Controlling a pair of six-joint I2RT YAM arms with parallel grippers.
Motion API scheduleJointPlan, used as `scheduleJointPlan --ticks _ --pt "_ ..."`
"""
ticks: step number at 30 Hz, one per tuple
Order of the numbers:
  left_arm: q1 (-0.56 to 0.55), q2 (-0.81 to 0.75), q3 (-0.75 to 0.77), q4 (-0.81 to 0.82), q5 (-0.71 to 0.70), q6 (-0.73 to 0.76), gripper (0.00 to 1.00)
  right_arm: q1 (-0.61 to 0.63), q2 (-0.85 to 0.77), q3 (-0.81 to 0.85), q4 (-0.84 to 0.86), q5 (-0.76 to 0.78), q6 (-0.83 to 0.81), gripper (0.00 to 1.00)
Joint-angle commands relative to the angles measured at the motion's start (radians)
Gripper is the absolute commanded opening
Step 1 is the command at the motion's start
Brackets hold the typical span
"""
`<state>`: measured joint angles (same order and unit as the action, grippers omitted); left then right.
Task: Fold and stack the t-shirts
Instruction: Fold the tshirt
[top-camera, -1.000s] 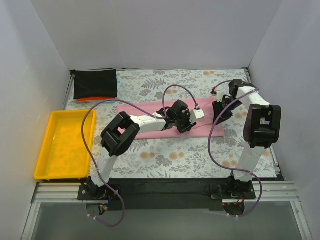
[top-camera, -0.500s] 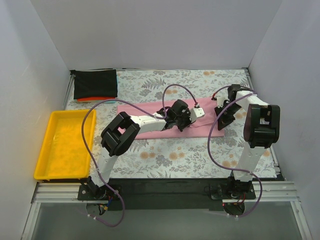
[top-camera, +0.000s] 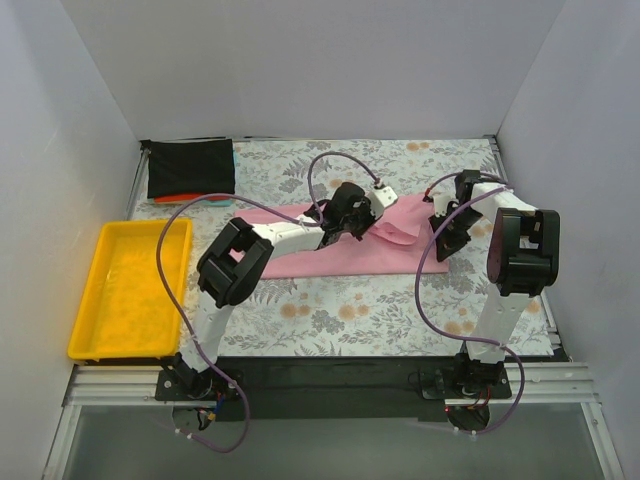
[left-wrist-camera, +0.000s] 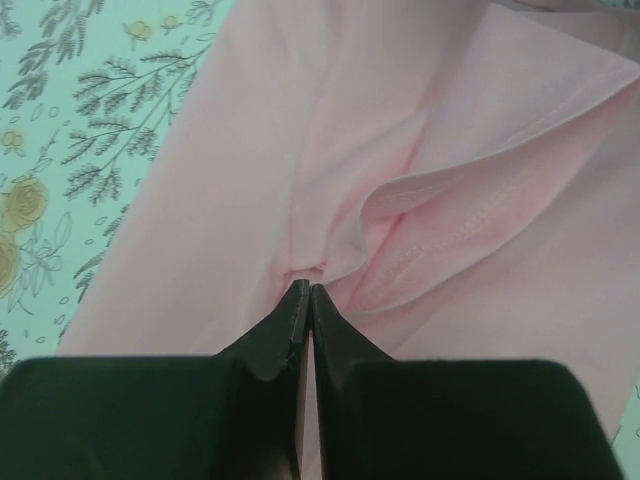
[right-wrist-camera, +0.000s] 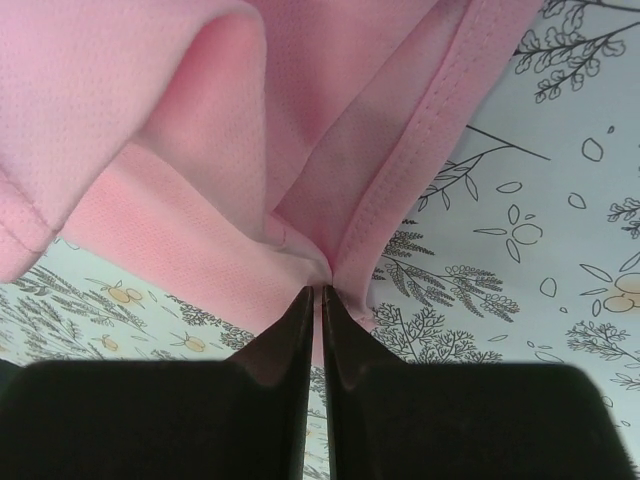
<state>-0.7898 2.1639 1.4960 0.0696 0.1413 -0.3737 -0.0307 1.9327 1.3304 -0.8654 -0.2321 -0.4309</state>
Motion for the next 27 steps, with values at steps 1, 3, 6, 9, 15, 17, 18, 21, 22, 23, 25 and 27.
scheduleJointPlan --ticks 1,3,6,9,15,17,18,21,22,23,25,27 --pt "0.024 -0.003 0.052 0.038 -0.058 -0.062 0.00 -0.003 0.002 -0.007 0.002 0.013 -0.022 0.12" --pt "0.040 0.010 0.069 0.038 -0.072 -0.091 0.00 -0.003 0.000 -0.011 0.003 0.014 -0.022 0.12" --pt "0.060 0.028 0.095 0.021 -0.072 -0.134 0.14 -0.003 0.000 -0.010 0.003 0.011 -0.022 0.12" --pt "0.086 0.040 0.112 0.003 -0.071 -0.195 0.24 -0.005 -0.008 -0.005 0.000 0.002 -0.020 0.12" --pt "0.155 -0.039 0.089 -0.011 0.038 -0.301 0.28 -0.002 -0.066 0.021 -0.021 -0.100 -0.016 0.13" --pt "0.164 -0.108 0.035 -0.019 0.110 -0.303 0.29 0.003 -0.084 0.044 -0.029 -0.130 -0.009 0.13" --pt "0.164 -0.131 0.015 -0.033 0.145 -0.294 0.29 0.009 -0.089 0.052 -0.037 -0.137 -0.005 0.13" --pt "0.164 -0.235 -0.089 -0.015 0.280 -0.260 0.32 0.018 -0.097 0.075 -0.044 -0.161 0.006 0.14" --pt "0.162 -0.258 -0.117 -0.001 0.296 -0.260 0.34 0.020 -0.100 0.079 -0.044 -0.168 0.018 0.15" --pt "0.162 -0.286 -0.147 0.007 0.303 -0.261 0.34 0.021 -0.095 0.091 -0.044 -0.185 0.027 0.16" --pt "0.162 -0.300 -0.160 -0.002 0.320 -0.274 0.34 0.026 -0.086 0.105 -0.047 -0.193 0.044 0.19" --pt "0.162 -0.323 -0.183 -0.005 0.325 -0.275 0.35 0.028 -0.064 0.122 -0.046 -0.196 0.058 0.24"
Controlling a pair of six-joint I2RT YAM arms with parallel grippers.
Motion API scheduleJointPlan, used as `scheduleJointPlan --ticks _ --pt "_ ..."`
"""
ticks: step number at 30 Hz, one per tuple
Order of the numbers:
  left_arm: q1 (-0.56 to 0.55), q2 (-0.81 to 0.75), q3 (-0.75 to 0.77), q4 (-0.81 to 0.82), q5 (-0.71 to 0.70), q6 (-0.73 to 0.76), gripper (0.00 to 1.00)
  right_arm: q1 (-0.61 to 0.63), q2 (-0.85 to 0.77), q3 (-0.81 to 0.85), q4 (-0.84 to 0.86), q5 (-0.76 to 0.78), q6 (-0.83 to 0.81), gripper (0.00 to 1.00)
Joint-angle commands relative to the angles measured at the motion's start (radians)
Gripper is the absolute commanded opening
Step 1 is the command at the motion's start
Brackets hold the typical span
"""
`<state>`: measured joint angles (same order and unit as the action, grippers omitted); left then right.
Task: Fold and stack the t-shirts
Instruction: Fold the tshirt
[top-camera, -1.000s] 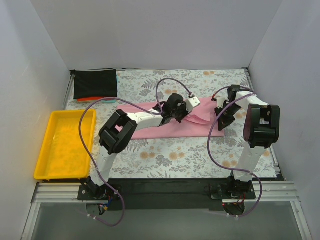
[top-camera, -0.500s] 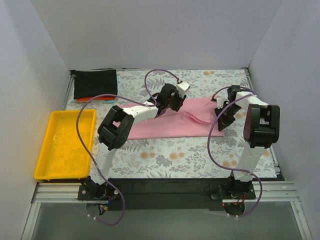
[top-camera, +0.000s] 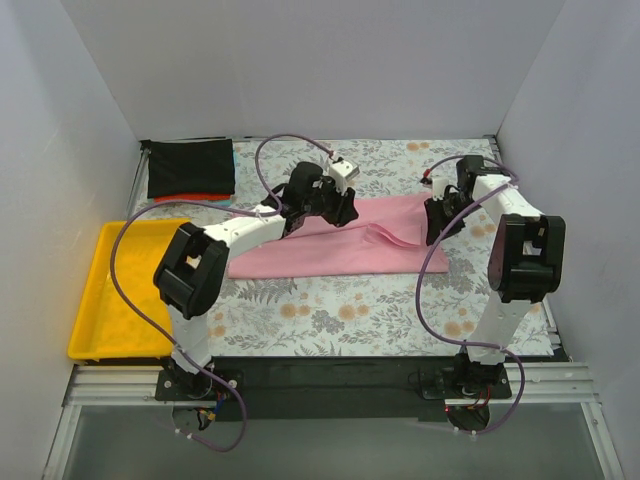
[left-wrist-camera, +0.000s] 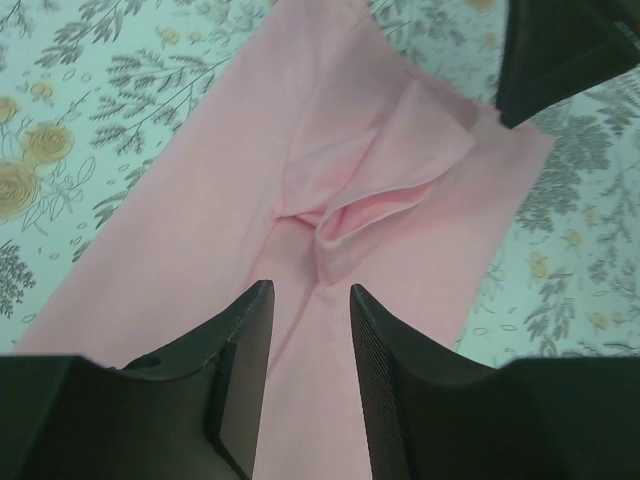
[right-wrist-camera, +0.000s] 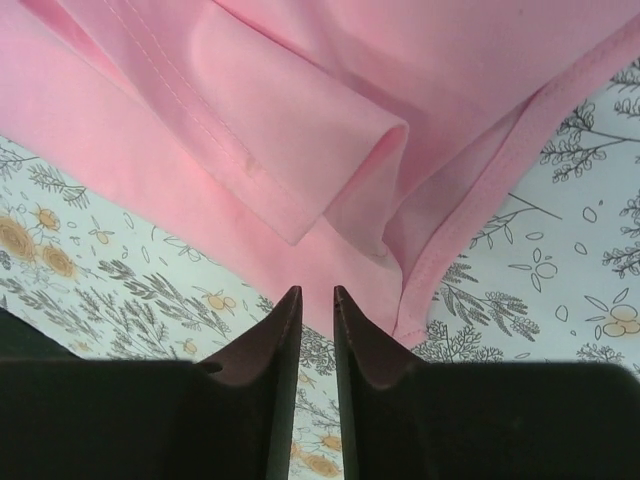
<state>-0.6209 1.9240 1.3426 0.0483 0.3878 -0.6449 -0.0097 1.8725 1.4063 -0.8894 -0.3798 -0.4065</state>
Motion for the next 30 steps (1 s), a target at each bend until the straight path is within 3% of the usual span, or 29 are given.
scheduleJointPlan --ticks 1,8,19,23,24,26,30 --pt "-0.007 -0.091 -0.036 0.018 0.083 -0.009 0.36 0.008 0.005 0.051 -0.022 -0.047 0.035 0.26" --pt "-0.007 -0.149 -0.115 -0.007 0.105 -0.010 0.40 0.034 0.080 0.091 -0.023 -0.070 0.069 0.38" --pt "-0.007 -0.235 -0.282 -0.002 0.071 0.017 0.41 0.068 0.128 0.117 -0.019 -0.100 0.103 0.38" --pt "-0.007 -0.252 -0.318 -0.002 0.065 0.019 0.40 0.070 0.140 0.141 -0.019 -0.099 0.110 0.26" --pt "-0.007 -0.256 -0.330 -0.002 0.063 0.019 0.40 0.071 0.142 0.152 -0.017 -0.097 0.113 0.12" --pt "-0.007 -0.267 -0.338 -0.002 0.059 0.017 0.40 0.071 0.155 0.180 -0.016 -0.100 0.121 0.01" --pt "-0.007 -0.284 -0.358 -0.004 0.049 0.022 0.40 0.071 0.183 0.264 0.026 -0.177 0.143 0.01"
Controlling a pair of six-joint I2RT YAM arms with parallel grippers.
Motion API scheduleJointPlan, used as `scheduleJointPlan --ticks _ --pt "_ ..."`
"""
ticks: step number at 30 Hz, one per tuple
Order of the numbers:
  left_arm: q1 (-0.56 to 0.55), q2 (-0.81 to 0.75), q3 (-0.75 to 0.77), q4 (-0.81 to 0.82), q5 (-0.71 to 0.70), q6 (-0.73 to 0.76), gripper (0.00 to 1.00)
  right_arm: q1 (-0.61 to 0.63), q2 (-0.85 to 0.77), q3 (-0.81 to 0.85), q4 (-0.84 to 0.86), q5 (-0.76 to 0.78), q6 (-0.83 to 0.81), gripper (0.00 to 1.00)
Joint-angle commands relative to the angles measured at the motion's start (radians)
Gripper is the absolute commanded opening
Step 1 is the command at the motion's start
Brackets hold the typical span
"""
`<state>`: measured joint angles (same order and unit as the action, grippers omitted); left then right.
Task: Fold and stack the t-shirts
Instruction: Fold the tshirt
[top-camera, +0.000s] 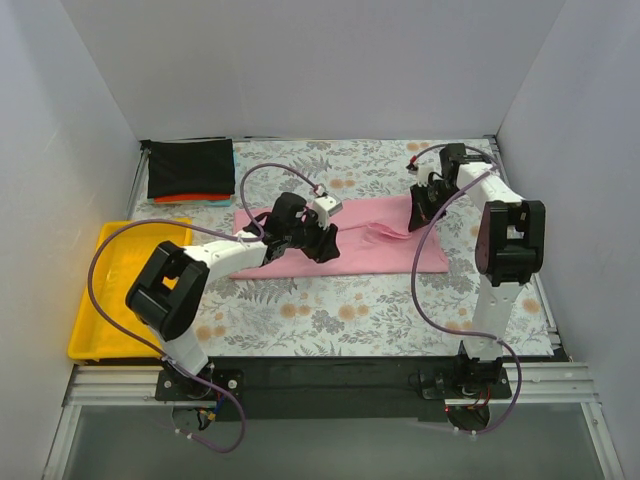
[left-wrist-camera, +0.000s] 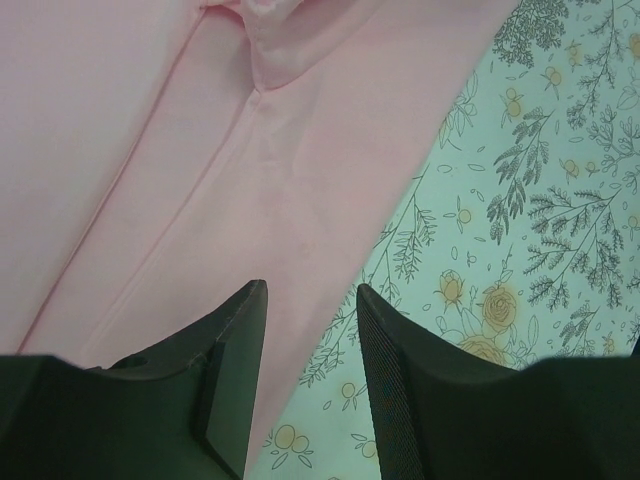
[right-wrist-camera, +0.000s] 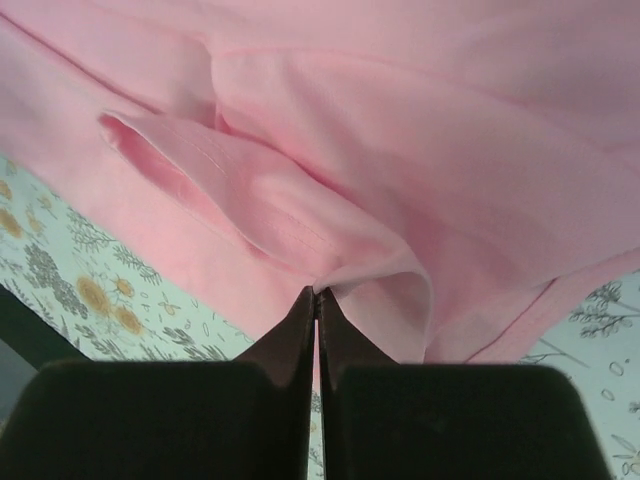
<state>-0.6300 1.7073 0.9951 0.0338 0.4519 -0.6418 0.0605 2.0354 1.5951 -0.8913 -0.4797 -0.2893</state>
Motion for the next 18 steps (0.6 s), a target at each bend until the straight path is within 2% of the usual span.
scheduleJointPlan --ticks 1,6,13,16,18 --pt "0.003 -0.072 -0.012 0.011 -0.019 0.019 0.40 -0.001 0.040 0.088 0.037 -0.089 0.033 0.01" --pt "0.004 -0.078 -0.016 0.000 -0.036 0.028 0.40 0.001 0.123 0.176 0.048 -0.148 0.073 0.01" --pt "0.016 -0.092 -0.033 -0.009 -0.056 0.007 0.40 -0.016 0.135 0.189 0.136 -0.096 0.177 0.01" --pt "0.021 -0.100 -0.032 -0.015 -0.065 -0.010 0.40 -0.031 0.085 0.129 0.233 -0.065 0.259 0.06" --pt "0.023 -0.098 -0.026 -0.023 -0.062 -0.021 0.40 -0.042 0.027 0.068 0.314 -0.057 0.312 0.21"
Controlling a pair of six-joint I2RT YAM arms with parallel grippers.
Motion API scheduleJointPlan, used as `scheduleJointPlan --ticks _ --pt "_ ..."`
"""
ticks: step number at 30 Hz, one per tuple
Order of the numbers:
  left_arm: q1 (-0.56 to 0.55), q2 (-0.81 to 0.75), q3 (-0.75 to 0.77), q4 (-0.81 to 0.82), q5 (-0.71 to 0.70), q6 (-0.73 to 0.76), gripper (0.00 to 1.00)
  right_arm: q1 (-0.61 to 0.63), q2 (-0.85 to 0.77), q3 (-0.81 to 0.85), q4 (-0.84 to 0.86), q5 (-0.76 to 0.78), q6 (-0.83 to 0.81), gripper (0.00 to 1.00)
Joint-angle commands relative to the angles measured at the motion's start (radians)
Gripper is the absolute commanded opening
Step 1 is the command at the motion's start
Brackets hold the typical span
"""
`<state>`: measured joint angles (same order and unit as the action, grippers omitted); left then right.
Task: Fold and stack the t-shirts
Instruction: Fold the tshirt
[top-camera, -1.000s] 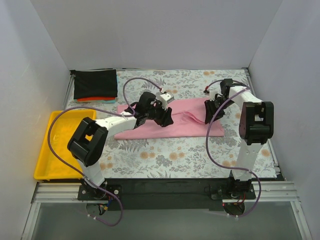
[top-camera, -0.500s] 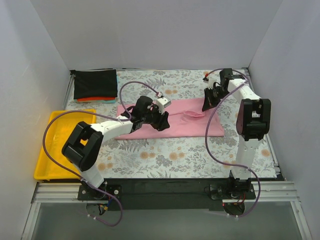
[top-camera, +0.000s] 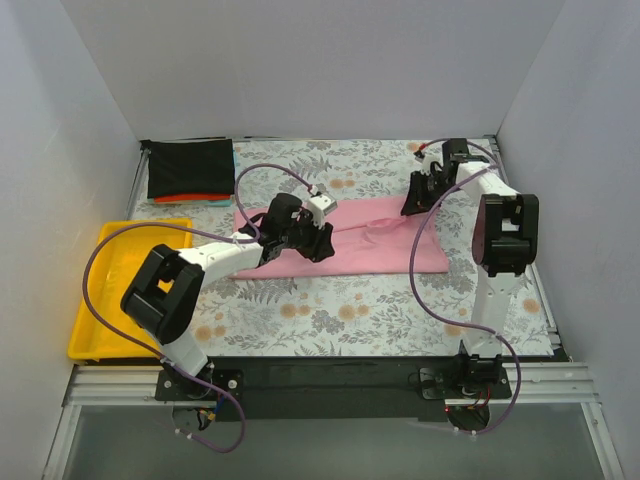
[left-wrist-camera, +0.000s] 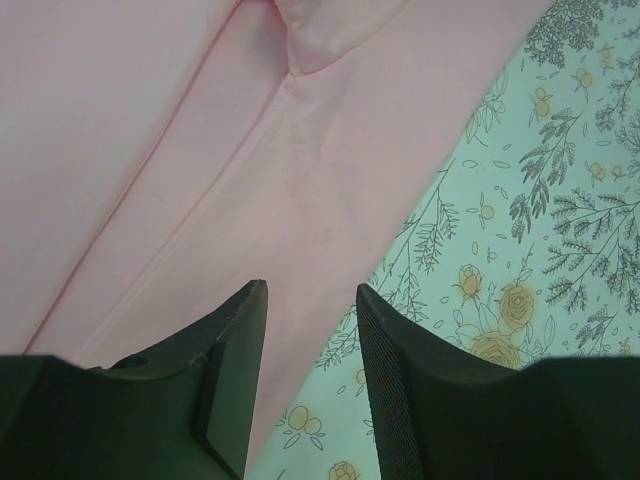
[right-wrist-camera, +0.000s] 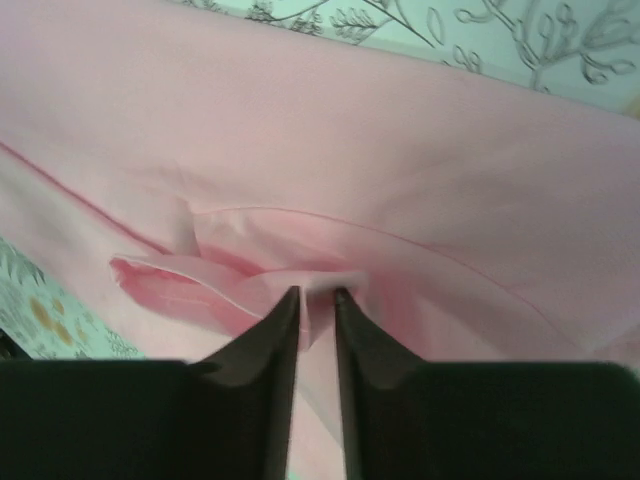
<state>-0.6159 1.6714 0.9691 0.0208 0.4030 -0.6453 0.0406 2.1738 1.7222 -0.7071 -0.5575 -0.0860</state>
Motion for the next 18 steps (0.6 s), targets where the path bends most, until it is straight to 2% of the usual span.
scheduleJointPlan --ticks 1,2,5,7,10,14,18 --pt "0.010 -0.062 0.005 -0.012 -0.012 -0.027 0.40 -0.024 -0.130 -0.073 0.165 0.028 0.118 0.32" --pt "0.010 -0.062 0.006 -0.015 -0.009 -0.033 0.40 -0.025 -0.147 -0.090 0.176 0.033 0.121 0.49" --pt "0.015 -0.053 0.026 -0.015 0.020 -0.060 0.40 -0.031 -0.201 -0.099 0.176 0.025 0.103 0.49" --pt "0.016 -0.045 0.049 -0.044 0.124 -0.060 0.40 -0.031 -0.253 -0.127 0.173 0.027 0.089 0.48" --pt "0.005 -0.003 0.103 -0.038 0.189 -0.080 0.37 -0.031 -0.331 -0.187 0.150 0.033 0.002 0.42" --pt "-0.016 0.111 0.215 -0.041 0.221 -0.085 0.26 -0.031 -0.381 -0.234 0.051 0.103 -0.090 0.21" --pt "-0.041 0.284 0.361 -0.051 0.250 -0.120 0.23 -0.031 -0.434 -0.306 -0.017 0.172 -0.153 0.15"
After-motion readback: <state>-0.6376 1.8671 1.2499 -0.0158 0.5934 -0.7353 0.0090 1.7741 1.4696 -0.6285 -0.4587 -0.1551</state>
